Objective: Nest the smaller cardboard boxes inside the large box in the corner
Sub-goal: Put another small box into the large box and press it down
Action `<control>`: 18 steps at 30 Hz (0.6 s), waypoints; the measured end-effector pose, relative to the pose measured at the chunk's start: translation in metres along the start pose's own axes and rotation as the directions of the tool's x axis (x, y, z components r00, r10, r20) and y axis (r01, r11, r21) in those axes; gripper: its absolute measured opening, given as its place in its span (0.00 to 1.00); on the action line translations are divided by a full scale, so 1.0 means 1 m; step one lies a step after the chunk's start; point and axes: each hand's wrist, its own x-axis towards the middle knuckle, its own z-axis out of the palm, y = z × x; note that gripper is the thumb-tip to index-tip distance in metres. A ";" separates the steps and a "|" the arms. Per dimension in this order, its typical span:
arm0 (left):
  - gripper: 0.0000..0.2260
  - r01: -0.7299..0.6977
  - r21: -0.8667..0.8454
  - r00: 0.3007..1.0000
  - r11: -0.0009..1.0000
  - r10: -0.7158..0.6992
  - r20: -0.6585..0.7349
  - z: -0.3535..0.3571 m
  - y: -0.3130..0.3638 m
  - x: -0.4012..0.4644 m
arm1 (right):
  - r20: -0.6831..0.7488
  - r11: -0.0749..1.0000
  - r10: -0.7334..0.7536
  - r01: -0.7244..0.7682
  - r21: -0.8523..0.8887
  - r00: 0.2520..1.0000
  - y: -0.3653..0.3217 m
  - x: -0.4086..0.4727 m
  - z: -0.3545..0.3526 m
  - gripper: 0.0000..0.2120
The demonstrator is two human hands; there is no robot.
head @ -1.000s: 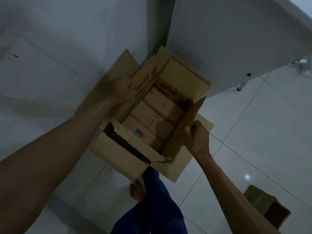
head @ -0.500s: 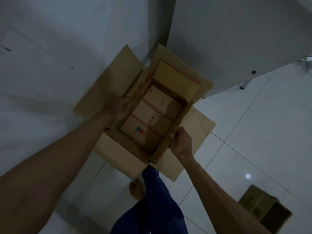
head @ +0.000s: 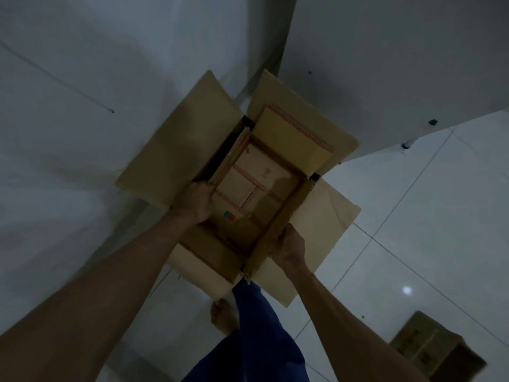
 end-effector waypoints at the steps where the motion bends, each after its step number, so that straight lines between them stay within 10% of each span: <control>1: 0.11 -0.005 0.040 1.000 0.999 0.006 -0.003 0.003 0.003 -0.003 | 0.004 1.000 0.004 -0.004 -0.001 1.000 -0.001 0.000 0.000 0.06; 18: 0.05 0.055 0.236 0.950 0.970 0.022 -0.312 0.018 0.026 -0.012 | -0.167 0.993 -0.086 0.097 0.065 0.982 -0.005 -0.015 0.002 0.08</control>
